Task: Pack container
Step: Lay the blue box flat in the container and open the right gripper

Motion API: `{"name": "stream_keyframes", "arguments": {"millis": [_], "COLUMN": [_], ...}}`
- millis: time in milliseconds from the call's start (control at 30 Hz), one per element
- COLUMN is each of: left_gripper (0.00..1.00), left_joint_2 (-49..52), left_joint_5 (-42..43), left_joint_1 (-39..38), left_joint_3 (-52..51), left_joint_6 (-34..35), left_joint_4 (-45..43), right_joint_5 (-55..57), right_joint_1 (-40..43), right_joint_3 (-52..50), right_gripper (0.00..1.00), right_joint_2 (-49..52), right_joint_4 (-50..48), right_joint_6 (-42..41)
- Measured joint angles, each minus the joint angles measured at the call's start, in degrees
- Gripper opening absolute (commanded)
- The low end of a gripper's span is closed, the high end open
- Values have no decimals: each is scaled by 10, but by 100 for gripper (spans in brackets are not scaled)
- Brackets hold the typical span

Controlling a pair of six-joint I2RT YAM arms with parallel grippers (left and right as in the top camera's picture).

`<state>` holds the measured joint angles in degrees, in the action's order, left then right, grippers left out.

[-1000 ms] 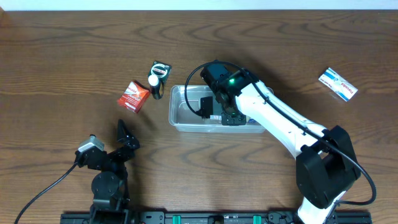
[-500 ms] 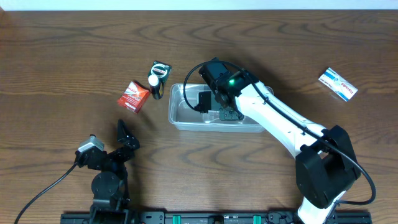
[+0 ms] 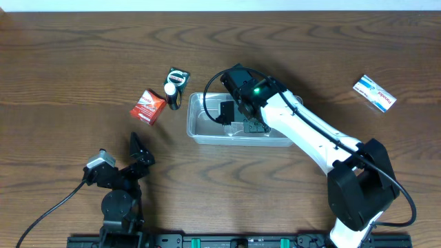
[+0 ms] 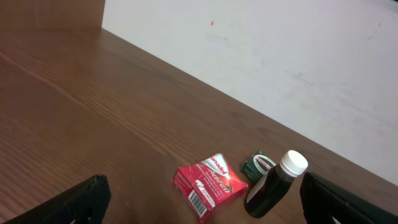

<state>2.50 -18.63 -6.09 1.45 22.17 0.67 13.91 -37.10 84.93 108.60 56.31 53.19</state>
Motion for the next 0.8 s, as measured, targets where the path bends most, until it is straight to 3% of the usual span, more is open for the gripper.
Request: {"name": "stream_keyframes", "arguments": {"millis": [467, 800], "left_gripper": [98, 98], "left_joint_2": [0, 0], "left_joint_5": [0, 0], "left_joint_1": [0, 0], "left_joint_3": [0, 0], "left_joint_6": [0, 0], "left_joint_4": [0, 0], "right_joint_5": [-1, -2], "right_joint_1": [0, 0], "right_joint_3": [0, 0], "right_gripper": [12, 26], "right_joint_2": [0, 0], "right_joint_4": [1, 2], "right_joint_6": [0, 0]}}
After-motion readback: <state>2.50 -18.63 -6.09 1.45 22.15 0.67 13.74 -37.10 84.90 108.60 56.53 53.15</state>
